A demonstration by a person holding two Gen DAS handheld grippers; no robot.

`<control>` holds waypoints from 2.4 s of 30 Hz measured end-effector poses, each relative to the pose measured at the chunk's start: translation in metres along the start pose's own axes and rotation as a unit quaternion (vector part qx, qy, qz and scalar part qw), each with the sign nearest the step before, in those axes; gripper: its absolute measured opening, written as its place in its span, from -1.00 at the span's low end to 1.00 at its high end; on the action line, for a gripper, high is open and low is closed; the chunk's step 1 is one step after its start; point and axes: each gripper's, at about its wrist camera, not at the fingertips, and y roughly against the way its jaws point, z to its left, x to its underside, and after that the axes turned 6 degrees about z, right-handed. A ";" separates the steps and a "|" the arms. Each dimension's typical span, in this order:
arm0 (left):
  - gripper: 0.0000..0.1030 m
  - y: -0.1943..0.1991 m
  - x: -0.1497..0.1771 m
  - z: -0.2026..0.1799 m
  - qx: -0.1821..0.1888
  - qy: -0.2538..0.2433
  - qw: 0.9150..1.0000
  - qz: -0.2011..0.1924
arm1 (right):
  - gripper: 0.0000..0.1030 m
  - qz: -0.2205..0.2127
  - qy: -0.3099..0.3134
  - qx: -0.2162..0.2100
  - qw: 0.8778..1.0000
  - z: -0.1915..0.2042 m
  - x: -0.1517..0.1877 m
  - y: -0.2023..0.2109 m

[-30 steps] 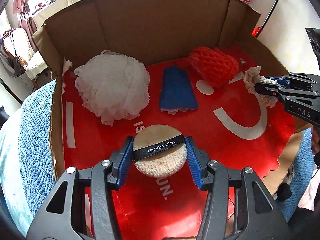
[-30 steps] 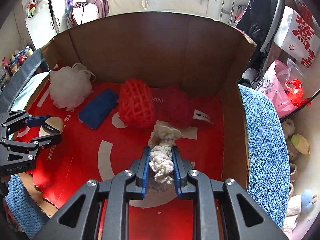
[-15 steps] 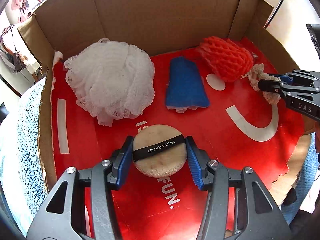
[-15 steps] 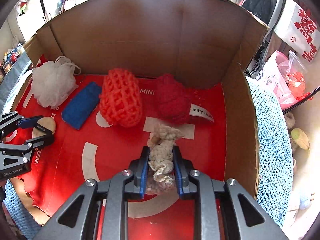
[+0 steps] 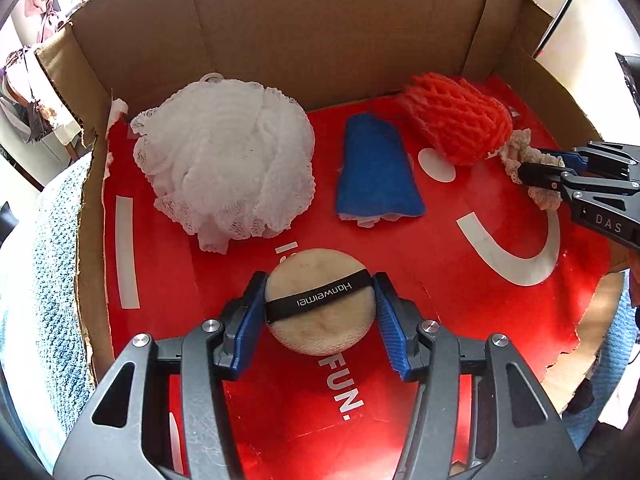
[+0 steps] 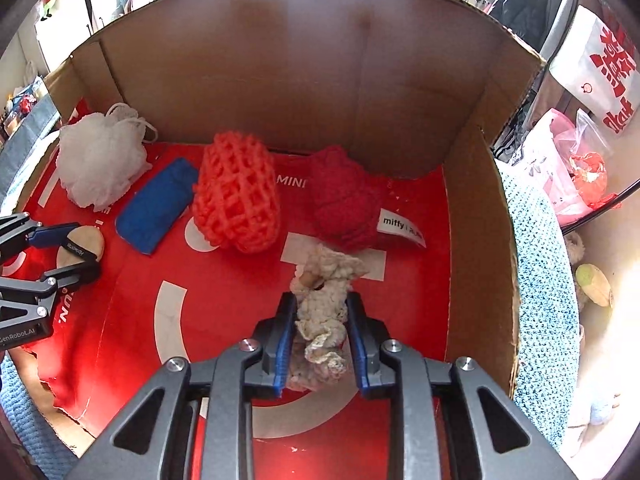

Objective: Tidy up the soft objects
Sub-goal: 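Open the left tool releasing the puff while the right tool releases the scrunchie, then withdraw both open tools from the box back over the blanket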

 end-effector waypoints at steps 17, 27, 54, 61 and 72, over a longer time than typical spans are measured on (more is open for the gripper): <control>0.17 0.013 0.008 -0.001 0.001 0.000 1.000 -0.021 | -0.24 -0.010 0.014 0.010 1.000 0.011 0.000 0.008; 0.33 0.045 0.023 -0.006 0.019 -0.003 0.998 -0.061 | -0.02 -0.032 0.017 0.015 0.999 0.014 0.007 0.028; 0.95 0.190 0.141 -0.045 0.006 0.030 0.942 -0.333 | 0.95 -0.267 0.001 -0.002 0.964 0.034 0.126 0.183; 1.00 0.201 0.179 -0.064 -0.009 0.045 0.924 -0.379 | 1.00 -0.311 -0.006 0.002 0.950 0.045 0.170 0.202; 1.00 0.199 0.233 -0.090 -0.034 0.057 0.906 -0.417 | 1.00 -0.379 -0.043 0.024 0.924 0.052 0.239 0.205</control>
